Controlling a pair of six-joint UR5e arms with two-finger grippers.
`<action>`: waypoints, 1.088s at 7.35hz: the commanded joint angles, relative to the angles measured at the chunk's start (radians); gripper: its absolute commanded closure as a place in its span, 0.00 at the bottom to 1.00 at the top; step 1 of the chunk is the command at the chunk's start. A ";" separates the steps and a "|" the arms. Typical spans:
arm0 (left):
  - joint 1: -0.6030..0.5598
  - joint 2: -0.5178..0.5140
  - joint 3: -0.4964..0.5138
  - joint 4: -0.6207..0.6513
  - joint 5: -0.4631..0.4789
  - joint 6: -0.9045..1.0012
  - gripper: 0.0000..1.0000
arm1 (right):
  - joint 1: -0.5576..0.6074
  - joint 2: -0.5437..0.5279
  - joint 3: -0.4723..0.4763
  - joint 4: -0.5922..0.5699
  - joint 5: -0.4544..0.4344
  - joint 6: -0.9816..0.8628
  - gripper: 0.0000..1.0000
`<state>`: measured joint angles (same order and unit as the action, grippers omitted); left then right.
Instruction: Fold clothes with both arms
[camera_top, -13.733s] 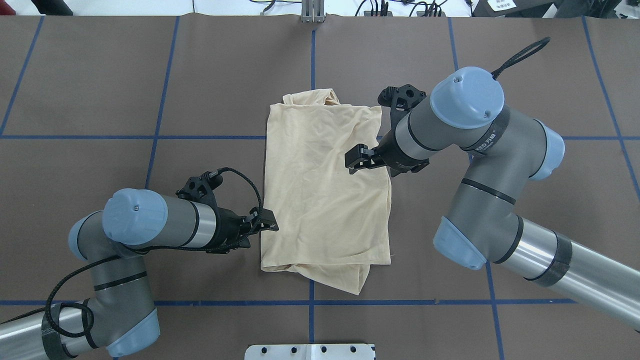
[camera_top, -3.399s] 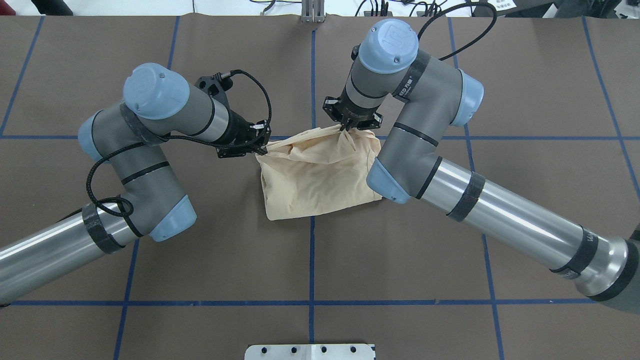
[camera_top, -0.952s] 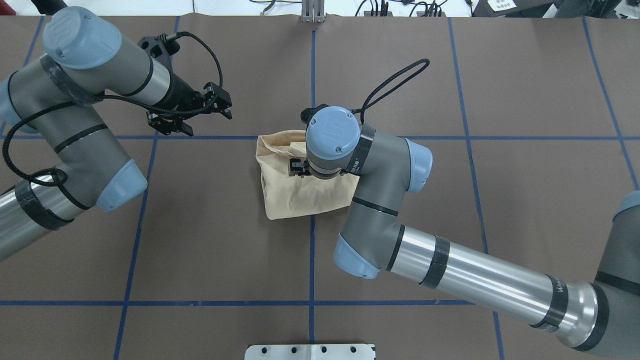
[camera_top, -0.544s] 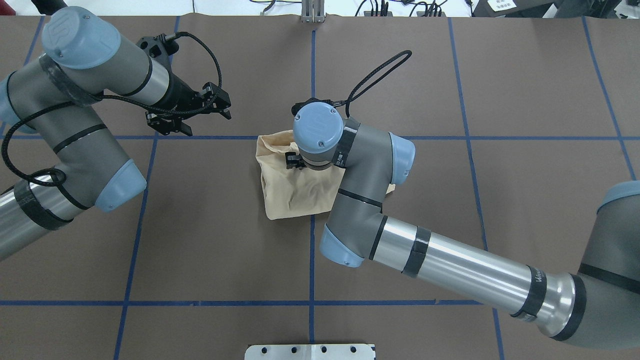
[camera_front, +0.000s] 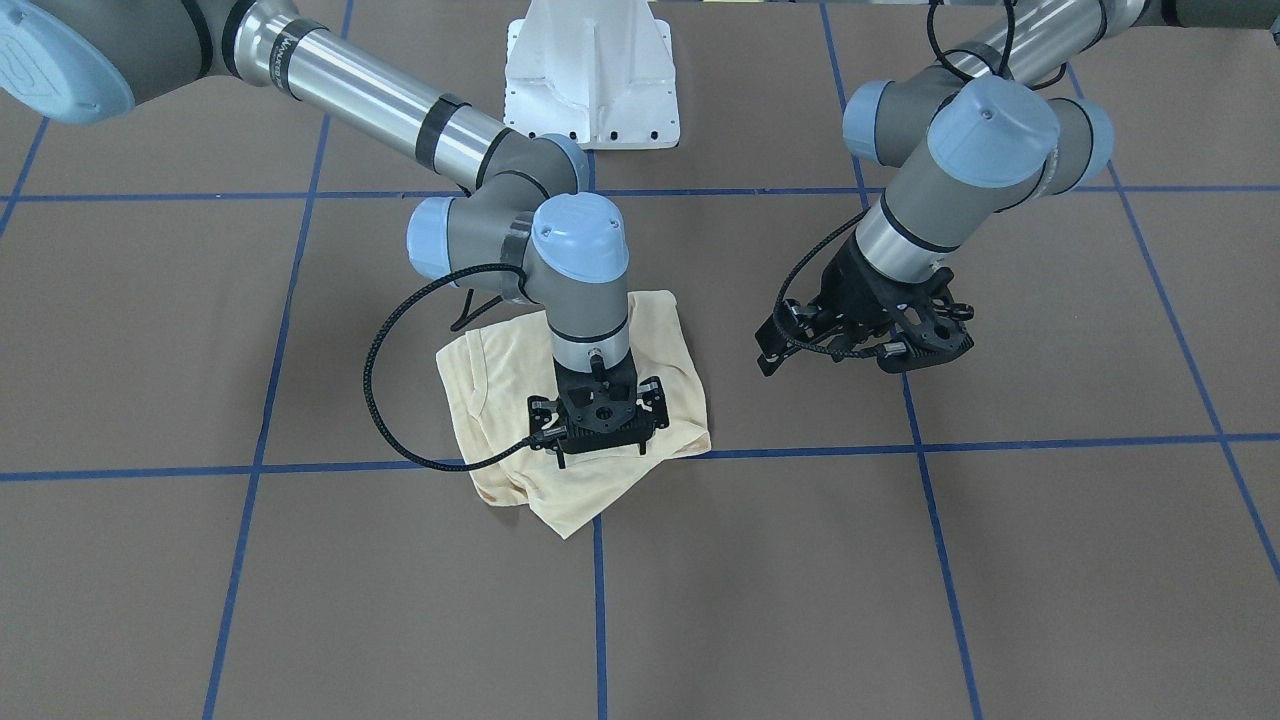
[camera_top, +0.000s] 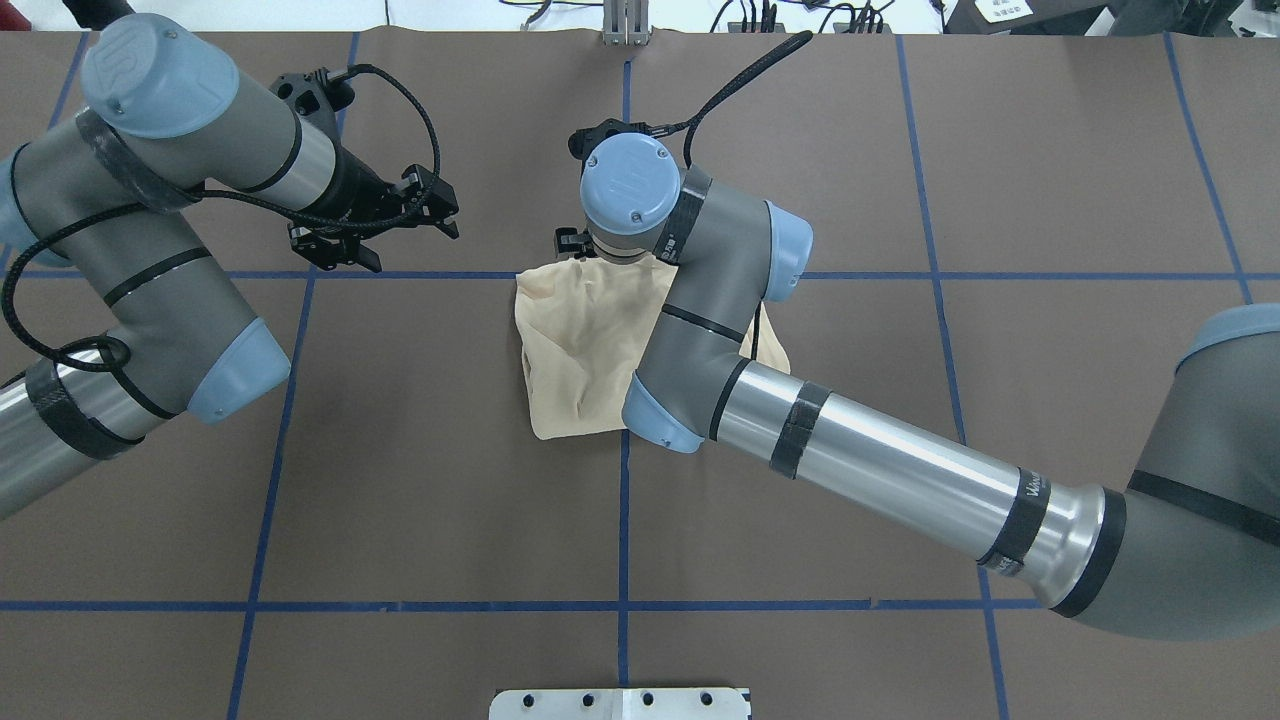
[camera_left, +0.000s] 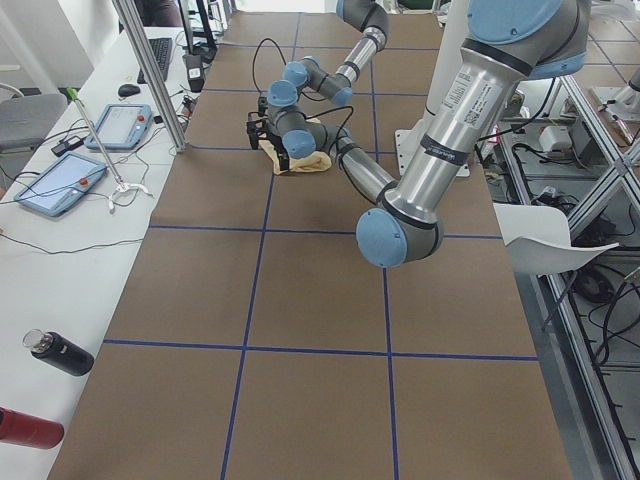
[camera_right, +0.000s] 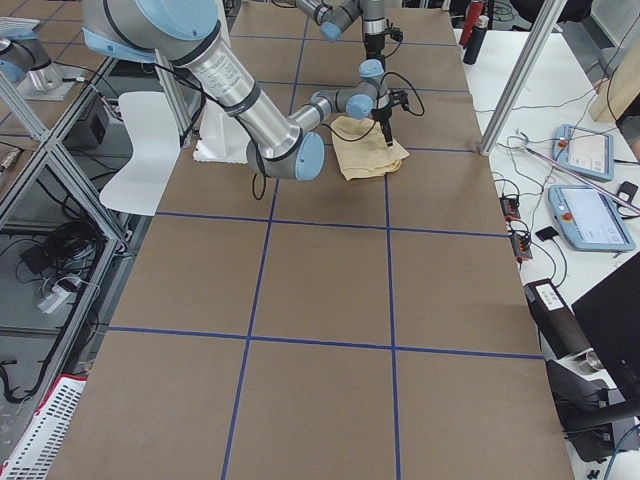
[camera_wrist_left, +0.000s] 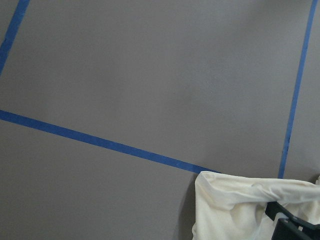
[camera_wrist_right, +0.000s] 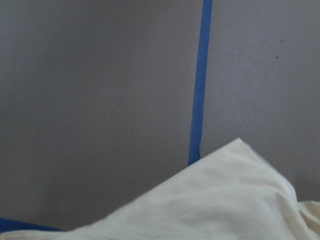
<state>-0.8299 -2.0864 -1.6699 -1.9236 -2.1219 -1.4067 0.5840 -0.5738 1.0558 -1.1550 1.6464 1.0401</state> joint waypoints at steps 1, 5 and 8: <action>-0.011 0.002 -0.001 0.000 -0.001 0.000 0.01 | 0.008 0.012 -0.034 0.081 -0.027 -0.002 0.01; -0.081 0.089 -0.086 0.000 -0.001 0.162 0.01 | 0.121 -0.056 0.170 -0.157 0.162 -0.043 0.01; -0.211 0.260 -0.211 -0.003 -0.003 0.439 0.01 | 0.290 -0.244 0.436 -0.399 0.338 -0.259 0.00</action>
<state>-0.9813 -1.8995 -1.8355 -1.9257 -2.1246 -1.0855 0.7922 -0.7201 1.3775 -1.4757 1.8952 0.8606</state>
